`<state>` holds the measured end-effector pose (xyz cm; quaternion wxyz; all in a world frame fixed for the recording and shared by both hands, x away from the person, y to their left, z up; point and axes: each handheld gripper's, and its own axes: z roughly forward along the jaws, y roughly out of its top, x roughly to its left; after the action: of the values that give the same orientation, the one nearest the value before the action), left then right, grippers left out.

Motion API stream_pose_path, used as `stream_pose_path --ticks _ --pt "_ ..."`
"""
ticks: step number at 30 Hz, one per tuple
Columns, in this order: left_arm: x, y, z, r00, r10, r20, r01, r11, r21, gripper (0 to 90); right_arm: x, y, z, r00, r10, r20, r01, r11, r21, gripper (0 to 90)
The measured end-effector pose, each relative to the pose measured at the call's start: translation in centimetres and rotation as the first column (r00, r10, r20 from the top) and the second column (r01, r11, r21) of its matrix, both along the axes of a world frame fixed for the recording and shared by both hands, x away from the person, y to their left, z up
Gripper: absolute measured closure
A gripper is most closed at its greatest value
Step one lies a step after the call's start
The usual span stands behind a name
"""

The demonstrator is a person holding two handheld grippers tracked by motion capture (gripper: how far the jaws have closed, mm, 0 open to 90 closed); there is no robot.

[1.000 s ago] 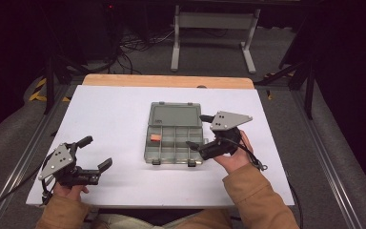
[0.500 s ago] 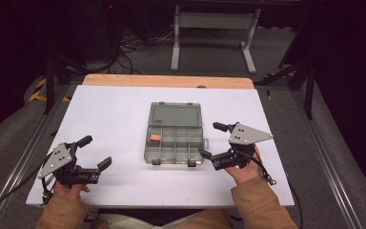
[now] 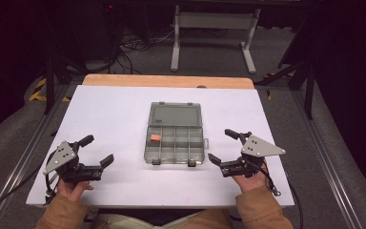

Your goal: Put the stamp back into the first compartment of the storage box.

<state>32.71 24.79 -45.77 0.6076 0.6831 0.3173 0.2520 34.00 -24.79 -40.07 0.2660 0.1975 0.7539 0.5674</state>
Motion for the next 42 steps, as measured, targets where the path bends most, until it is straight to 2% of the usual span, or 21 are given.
stream_pose_path --ticks 6,10,21,27,31,33,42 --pt "0.2 0.1 -0.2 0.9997 -0.023 0.0 0.023 0.9997 -0.001 0.4 -0.4 -1.2 -1.5 0.9999 -0.016 -0.005 0.016 0.9997 0.02 4.8" --pt "0.2 0.0 -0.3 0.9989 -0.046 0.008 0.046 0.999 0.002 0.5 -0.7 -1.8 -2.4 0.9995 -0.031 0.011 0.03 0.9995 0.013 4.8" --pt "0.3 0.3 -0.5 0.9979 -0.062 0.016 0.063 0.9979 -0.018 0.5 -1.3 -2.5 -5.6 0.9972 -0.062 -0.041 0.063 0.9979 0.016 3.5" --pt "0.3 0.5 -0.7 0.9976 -0.065 0.024 0.065 0.9978 -0.013 0.5 -1.4 -2.2 -6.5 0.996 -0.059 -0.067 0.06 0.9981 0.016 3.2" --pt "0.3 0.7 -0.9 0.9975 -0.067 0.021 0.068 0.9976 -0.015 0.5 -1.3 -2.1 -6.8 0.9943 -0.076 -0.074 0.078 0.9967 0.022 2.5" --pt "0.4 0.8 -1.0 0.9981 -0.061 0.013 0.061 0.9977 -0.029 0.5 -1.2 -2.0 -7.0 0.9928 -0.084 -0.085 0.085 0.9963 0.01 2.2" --pt "0.3 1.0 -1.0 0.9988 -0.046 0.019 0.047 0.9984 -0.03 0.5 -1.1 -2.1 -7.0 0.9919 -0.095 -0.084 0.097 0.9949 0.026 1.8"
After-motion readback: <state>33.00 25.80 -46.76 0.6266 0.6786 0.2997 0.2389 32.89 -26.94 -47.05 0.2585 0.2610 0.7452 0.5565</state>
